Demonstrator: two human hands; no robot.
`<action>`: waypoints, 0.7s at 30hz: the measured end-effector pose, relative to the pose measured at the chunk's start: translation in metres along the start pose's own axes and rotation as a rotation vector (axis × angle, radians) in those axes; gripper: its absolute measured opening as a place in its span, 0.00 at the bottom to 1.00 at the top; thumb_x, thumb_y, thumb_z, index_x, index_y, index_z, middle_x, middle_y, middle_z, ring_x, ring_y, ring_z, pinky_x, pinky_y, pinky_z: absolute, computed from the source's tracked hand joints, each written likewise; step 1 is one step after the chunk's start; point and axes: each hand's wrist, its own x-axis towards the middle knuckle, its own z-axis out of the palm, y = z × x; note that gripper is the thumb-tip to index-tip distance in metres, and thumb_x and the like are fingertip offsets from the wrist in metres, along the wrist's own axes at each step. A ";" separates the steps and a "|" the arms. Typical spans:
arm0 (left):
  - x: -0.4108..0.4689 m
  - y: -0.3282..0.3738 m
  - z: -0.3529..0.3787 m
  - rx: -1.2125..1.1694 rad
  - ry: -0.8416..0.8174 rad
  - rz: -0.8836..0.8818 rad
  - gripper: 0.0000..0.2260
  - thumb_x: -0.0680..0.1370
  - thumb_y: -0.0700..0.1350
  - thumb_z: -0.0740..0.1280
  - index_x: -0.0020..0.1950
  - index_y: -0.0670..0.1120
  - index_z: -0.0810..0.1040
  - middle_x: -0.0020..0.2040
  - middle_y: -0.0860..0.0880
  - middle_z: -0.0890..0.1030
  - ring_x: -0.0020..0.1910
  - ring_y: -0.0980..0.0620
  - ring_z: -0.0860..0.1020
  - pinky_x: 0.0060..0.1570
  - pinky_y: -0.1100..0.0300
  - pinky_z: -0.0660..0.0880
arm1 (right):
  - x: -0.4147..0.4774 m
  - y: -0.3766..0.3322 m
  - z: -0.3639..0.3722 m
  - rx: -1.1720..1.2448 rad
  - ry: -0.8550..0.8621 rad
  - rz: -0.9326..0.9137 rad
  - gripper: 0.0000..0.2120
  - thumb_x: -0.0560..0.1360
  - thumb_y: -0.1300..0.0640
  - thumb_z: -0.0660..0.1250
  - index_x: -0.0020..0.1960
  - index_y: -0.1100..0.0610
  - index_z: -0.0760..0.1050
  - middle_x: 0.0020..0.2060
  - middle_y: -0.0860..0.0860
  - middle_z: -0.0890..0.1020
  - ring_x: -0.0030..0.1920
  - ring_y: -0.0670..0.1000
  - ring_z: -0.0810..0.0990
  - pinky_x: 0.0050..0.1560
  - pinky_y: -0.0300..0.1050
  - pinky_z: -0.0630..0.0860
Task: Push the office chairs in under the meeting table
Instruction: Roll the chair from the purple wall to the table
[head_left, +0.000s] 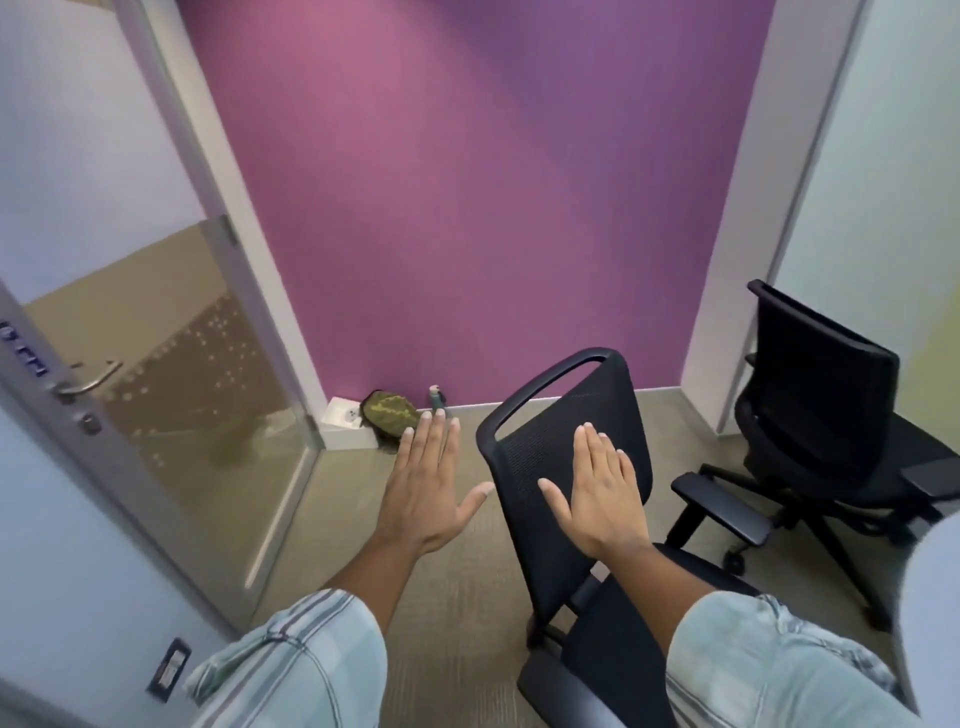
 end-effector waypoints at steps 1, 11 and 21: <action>0.015 -0.004 0.003 -0.009 -0.011 0.036 0.48 0.82 0.76 0.41 0.90 0.41 0.45 0.90 0.39 0.47 0.89 0.41 0.42 0.88 0.39 0.46 | 0.006 0.001 0.003 0.002 0.009 0.036 0.44 0.85 0.28 0.45 0.87 0.59 0.44 0.87 0.59 0.55 0.87 0.60 0.53 0.85 0.62 0.55; 0.150 -0.068 0.031 -0.108 0.043 0.294 0.46 0.82 0.76 0.41 0.88 0.45 0.38 0.89 0.43 0.40 0.88 0.45 0.36 0.87 0.46 0.37 | 0.061 -0.029 0.024 0.007 0.137 0.387 0.44 0.86 0.30 0.50 0.88 0.59 0.43 0.88 0.58 0.52 0.87 0.59 0.49 0.87 0.61 0.51; 0.259 -0.066 0.048 -0.112 0.024 0.568 0.44 0.85 0.73 0.44 0.89 0.43 0.42 0.90 0.41 0.44 0.89 0.43 0.39 0.88 0.41 0.43 | 0.092 -0.040 0.031 -0.019 0.188 0.649 0.46 0.85 0.30 0.48 0.87 0.63 0.44 0.87 0.62 0.53 0.87 0.60 0.52 0.86 0.63 0.53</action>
